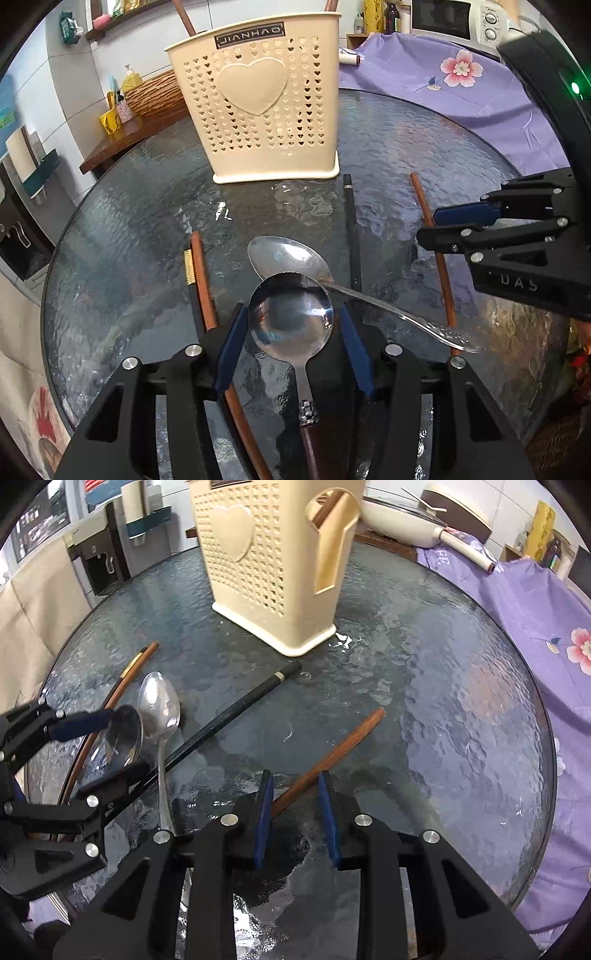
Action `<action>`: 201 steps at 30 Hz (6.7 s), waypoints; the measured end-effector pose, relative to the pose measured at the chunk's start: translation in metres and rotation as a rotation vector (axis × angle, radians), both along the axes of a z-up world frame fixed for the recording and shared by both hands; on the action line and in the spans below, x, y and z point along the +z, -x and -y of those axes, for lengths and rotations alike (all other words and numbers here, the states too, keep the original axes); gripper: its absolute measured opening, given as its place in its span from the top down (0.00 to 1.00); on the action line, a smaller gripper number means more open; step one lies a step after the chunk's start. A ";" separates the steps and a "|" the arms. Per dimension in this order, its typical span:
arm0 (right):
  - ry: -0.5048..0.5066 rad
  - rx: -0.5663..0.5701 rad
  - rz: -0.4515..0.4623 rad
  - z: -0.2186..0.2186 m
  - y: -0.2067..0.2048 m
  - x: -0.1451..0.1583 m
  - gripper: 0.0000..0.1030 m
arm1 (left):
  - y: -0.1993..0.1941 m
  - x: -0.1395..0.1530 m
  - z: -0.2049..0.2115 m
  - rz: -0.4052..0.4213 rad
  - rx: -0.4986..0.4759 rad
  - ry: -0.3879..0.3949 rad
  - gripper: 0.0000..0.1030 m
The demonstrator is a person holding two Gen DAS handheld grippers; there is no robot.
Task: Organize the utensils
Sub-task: 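Grasp the brown-handled silver spoon with the left tool while the right tool grasps a wooden chopstick, then lift the spoon with the left tool while the right tool carries its chopstick toward the basket, then lower the spoon into the basket and open the left tool while the right tool releases its chopstick, then withdraw both tools from the basket back over the table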
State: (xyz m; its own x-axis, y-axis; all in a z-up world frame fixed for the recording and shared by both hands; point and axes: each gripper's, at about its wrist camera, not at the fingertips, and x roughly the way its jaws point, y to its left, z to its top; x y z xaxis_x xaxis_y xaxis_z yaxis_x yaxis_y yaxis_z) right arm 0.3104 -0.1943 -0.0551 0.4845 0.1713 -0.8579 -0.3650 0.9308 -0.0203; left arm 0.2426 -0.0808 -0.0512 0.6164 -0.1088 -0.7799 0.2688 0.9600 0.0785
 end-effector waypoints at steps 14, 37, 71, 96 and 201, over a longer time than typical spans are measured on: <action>0.001 -0.012 -0.014 -0.022 -0.027 0.000 0.87 | 0.000 -0.001 -0.004 -0.019 0.005 0.040 0.55; 0.013 -0.083 -0.057 -0.019 -0.055 0.000 0.87 | -0.014 0.001 -0.008 -0.053 0.099 0.072 0.52; -0.240 -0.078 0.122 0.011 -0.030 0.047 0.93 | -0.009 0.063 -0.023 0.133 0.043 0.191 0.55; -0.389 0.038 0.369 0.058 0.058 0.154 0.93 | 0.011 0.117 -0.053 0.232 -0.004 0.310 0.55; -0.259 0.028 0.297 -0.006 0.018 0.075 0.41 | -0.030 0.049 -0.112 0.072 0.168 0.182 0.42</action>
State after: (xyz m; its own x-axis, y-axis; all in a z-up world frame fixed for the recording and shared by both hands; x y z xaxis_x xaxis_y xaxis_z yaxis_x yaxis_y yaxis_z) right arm 0.2922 -0.1883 0.0196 0.6974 0.3806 -0.6072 -0.4040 0.9086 0.1056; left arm 0.2731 0.0311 -0.0024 0.6907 -0.1346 -0.7105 0.1045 0.9908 -0.0861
